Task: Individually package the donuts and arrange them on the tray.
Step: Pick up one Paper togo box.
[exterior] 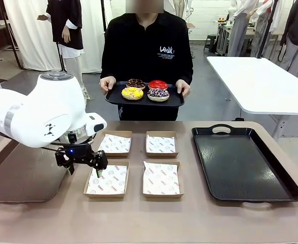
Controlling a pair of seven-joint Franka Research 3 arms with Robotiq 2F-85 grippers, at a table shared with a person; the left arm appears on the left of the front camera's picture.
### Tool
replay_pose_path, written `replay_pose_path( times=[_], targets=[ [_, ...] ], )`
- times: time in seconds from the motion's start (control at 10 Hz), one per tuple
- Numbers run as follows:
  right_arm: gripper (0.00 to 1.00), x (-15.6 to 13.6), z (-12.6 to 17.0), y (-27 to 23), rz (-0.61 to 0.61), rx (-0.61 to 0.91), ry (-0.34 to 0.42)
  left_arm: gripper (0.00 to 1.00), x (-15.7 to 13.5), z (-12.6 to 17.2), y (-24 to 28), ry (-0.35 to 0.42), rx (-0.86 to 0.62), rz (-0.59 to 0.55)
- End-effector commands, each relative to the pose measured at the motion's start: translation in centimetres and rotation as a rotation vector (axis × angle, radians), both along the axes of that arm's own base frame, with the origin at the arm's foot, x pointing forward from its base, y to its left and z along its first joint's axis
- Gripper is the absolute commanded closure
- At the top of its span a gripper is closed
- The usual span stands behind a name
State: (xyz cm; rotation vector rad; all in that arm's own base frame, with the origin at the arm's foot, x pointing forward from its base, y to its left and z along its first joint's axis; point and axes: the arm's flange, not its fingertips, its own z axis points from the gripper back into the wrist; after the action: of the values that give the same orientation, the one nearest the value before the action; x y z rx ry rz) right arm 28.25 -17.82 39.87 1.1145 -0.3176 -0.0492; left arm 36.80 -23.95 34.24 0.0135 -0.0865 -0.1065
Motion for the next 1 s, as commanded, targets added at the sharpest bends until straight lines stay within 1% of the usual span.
replay_pose_path(
  times=[0.0, 0.1, 0.2, 0.3, 0.4, 0.6, 0.7, 0.8, 0.9],
  targets=[
    [0.00, 0.0, -0.1, 0.0, -0.002, 0.006, -0.004, 0.00, 1.2, -1.2, -1.3, -0.008, 0.019, 0.032],
    [0.00, 0.0, -0.1, 0.0, -0.002, 0.006, -0.004, 0.03, 1.5, -1.5, -1.3, -0.010, 0.011, 0.026],
    [0.00, 0.0, -0.1, 0.0, -0.002, 0.006, -0.004, 0.58, 1.5, -1.6, -1.3, -0.009, 0.005, 0.027],
    [0.00, 0.0, -0.1, 0.0, -0.002, 0.006, -0.004, 0.61, 1.4, -1.8, -1.3, -0.006, -0.005, 0.036],
    [0.00, 0.0, -0.1, 0.0, -0.002, 0.006, -0.004, 1.00, 1.5, -1.8, -1.4, -0.003, -0.008, 0.037],
    [0.00, 0.0, -0.1, 0.0, -0.002, 0.006, -0.004, 1.00, 1.9, -1.9, -1.3, 0.006, -0.006, 0.036],
    [0.00, 0.0, -0.1, 0.0, -0.002, 0.006, -0.004, 0.78, 1.8, -2.1, -1.2, 0.011, -0.004, 0.039],
    [0.00, 0.0, -0.1, 0.0, -0.002, 0.006, -0.004, 0.88, 1.8, -2.3, -1.2, 0.017, -0.004, 0.039],
    [0.00, 0.0, -0.1, 0.0, -0.002, 0.006, -0.004, 1.00, 2.0, -2.3, -1.2, 0.022, -0.004, 0.037]
  ],
)
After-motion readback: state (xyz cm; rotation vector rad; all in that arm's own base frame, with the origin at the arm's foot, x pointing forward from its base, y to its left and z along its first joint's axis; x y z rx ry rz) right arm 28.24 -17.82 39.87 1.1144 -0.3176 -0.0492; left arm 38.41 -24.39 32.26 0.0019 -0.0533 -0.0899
